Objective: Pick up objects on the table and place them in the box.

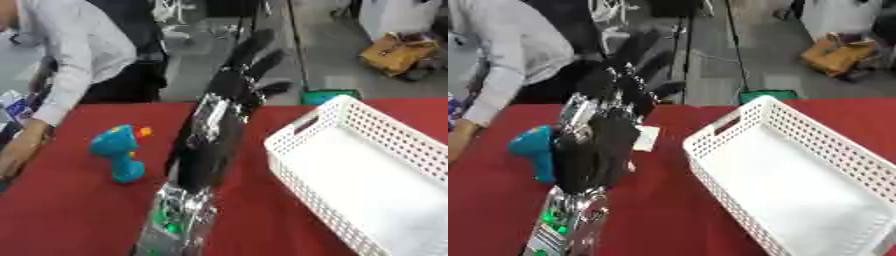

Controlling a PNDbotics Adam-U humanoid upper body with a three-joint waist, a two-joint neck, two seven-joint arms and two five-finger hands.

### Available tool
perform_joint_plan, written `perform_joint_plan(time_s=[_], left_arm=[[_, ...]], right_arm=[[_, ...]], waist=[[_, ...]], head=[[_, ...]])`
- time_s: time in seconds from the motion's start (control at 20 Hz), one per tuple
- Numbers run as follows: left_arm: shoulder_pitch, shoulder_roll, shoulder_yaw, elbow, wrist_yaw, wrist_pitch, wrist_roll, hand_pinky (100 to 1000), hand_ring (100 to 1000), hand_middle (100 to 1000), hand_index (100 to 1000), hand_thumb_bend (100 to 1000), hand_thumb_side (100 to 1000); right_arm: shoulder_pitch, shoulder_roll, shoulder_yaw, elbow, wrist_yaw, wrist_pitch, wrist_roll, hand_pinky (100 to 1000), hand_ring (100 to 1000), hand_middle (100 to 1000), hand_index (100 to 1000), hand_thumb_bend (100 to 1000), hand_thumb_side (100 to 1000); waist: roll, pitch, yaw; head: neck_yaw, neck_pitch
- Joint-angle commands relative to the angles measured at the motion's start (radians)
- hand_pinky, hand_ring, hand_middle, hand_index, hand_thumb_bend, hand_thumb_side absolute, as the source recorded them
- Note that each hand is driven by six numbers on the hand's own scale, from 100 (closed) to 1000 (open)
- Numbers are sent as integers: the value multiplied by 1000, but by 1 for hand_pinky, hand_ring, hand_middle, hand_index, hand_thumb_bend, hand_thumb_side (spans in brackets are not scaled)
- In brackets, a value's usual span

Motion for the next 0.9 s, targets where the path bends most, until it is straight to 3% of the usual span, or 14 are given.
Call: perform_joint_plan(time_s=[0.05, 0.25, 0.65, 0.7, 0.8, 0.85, 0.9], left_arm=[[-19, 7, 21, -10, 103, 41, -200, 809, 957, 1000, 986, 100, 1000], [-20, 12, 58, -6, 163, 86, -303, 802, 951, 999, 980, 100, 1000], [-22, 18, 75, -16, 180, 109, -306, 791, 932, 970, 965, 100, 1000], [-23, 23, 79, -24, 176, 95, -299, 781, 920, 959, 960, 100, 1000], [-32, 43, 104, -77, 148, -7, -249, 772, 906, 952, 961, 100, 1000], [-42, 56, 123, -103, 122, -80, -210, 763, 880, 946, 976, 100, 853], [-51, 74, 146, -121, 81, -180, -160, 768, 878, 944, 976, 100, 822]], right_arm=[[-4, -17, -4, -18, -4, -125, -123, 752, 692, 688, 730, 100, 953], [-3, -16, -5, -18, -3, -126, -123, 752, 692, 688, 730, 100, 953], [-2, -16, -6, -18, -4, -128, -123, 751, 691, 688, 729, 100, 953], [-2, -16, -6, -18, -4, -128, -123, 751, 691, 688, 729, 100, 953], [1, -16, -8, -18, -3, -129, -123, 751, 691, 687, 729, 100, 953], [2, -17, -9, -18, -3, -129, -123, 751, 691, 687, 729, 100, 953], [4, -17, -11, -18, -2, -129, -123, 751, 691, 687, 729, 100, 952]], waist=[[-8, -17, 1], [-10, -16, 2], [-11, -16, 3], [-11, -16, 3], [-10, -18, 6], [-9, -19, 9], [-9, -20, 10]], head=[[-5, -10], [-10, -9], [-11, -9], [-11, -9], [-14, -6], [-17, -3], [-17, -1]])
